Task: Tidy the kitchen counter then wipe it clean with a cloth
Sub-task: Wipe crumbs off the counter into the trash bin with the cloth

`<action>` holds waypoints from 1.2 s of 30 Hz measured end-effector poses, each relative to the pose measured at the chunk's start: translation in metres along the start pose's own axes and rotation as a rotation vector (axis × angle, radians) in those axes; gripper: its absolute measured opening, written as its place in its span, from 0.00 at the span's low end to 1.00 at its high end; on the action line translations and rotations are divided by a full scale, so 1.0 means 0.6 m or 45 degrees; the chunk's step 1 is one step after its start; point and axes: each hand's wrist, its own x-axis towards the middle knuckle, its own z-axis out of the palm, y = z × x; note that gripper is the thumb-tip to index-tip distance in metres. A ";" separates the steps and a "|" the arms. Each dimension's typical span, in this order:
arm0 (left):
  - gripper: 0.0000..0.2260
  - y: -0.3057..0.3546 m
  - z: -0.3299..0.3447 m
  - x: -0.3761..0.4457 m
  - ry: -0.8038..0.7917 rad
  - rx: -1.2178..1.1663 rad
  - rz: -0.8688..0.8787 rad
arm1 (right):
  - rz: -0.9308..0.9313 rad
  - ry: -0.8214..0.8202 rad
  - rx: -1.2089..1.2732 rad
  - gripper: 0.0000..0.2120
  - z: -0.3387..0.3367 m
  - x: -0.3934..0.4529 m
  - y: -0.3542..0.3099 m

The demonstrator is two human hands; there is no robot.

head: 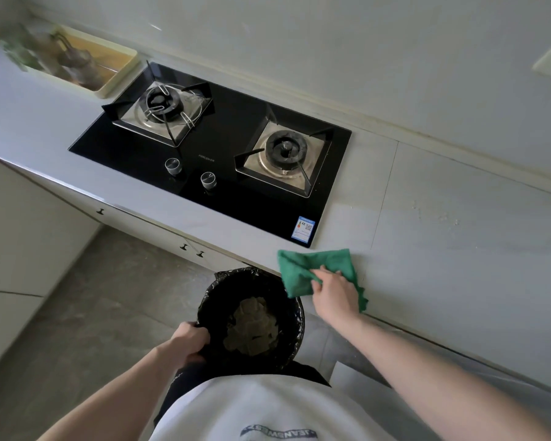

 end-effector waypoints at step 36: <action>0.09 -0.017 0.022 0.015 0.005 0.017 0.062 | 0.202 0.287 0.055 0.19 -0.191 0.388 0.095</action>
